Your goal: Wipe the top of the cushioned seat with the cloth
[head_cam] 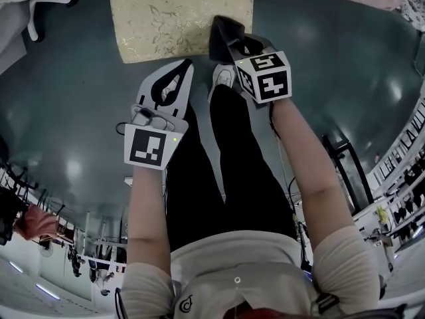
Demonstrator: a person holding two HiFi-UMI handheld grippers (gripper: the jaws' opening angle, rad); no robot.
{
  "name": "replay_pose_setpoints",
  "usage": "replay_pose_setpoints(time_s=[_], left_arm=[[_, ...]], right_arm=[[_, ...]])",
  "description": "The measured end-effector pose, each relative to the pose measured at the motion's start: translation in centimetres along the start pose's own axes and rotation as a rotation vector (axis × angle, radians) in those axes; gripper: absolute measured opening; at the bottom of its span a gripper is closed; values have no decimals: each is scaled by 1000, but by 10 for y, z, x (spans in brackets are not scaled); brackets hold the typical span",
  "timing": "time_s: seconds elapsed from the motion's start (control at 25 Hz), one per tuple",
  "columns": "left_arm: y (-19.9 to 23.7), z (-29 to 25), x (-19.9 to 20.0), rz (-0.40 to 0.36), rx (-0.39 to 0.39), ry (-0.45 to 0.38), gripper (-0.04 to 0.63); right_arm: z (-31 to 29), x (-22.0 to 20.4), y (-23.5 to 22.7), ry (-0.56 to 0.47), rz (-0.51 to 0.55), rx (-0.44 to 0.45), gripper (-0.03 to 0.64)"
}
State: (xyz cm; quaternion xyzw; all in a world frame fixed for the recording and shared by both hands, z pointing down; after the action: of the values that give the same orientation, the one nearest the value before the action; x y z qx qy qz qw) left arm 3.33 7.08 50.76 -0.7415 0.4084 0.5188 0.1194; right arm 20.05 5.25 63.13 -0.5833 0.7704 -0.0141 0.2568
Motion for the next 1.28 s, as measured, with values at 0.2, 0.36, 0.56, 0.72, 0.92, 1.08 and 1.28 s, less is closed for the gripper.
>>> replay_pose_setpoints(time_s=[0.2, 0.36, 0.56, 0.72, 0.92, 1.08, 1.28], left_arm=[[-15, -10, 0, 13, 3, 0, 14], [-23, -17, -2, 9, -7, 2, 14], [-32, -25, -3, -1, -29, 8, 14], [-37, -29, -5, -1, -43, 12, 14], [-42, -25, -2, 5, -49, 0, 14], [-41, -14, 3, 0, -63, -2, 14], [-26, 10, 11, -20, -49, -25, 14]], right_arm=[[14, -11, -31, 6, -3, -39, 92], [20, -21, -54, 20, 8, -102, 89], [23, -35, -73, 25, -54, -151, 84], [28, -40, -80, 21, -65, -183, 83], [42, -38, -81, -28, -89, -211, 83], [60, -28, -72, -77, -93, -224, 83], [75, -6, -40, -136, -65, -200, 83]])
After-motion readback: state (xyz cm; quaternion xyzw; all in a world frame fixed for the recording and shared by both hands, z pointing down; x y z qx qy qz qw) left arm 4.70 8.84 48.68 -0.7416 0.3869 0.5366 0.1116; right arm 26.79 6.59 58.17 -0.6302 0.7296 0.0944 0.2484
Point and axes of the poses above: the fingertips, and each gripper's own axes: z backward along the fingers, y to its left, x out of its top, the point moved 6 cm from there along z, backward along the fingers, and after that the axes turned 4 degrees about -z, right-handed, at the moved point
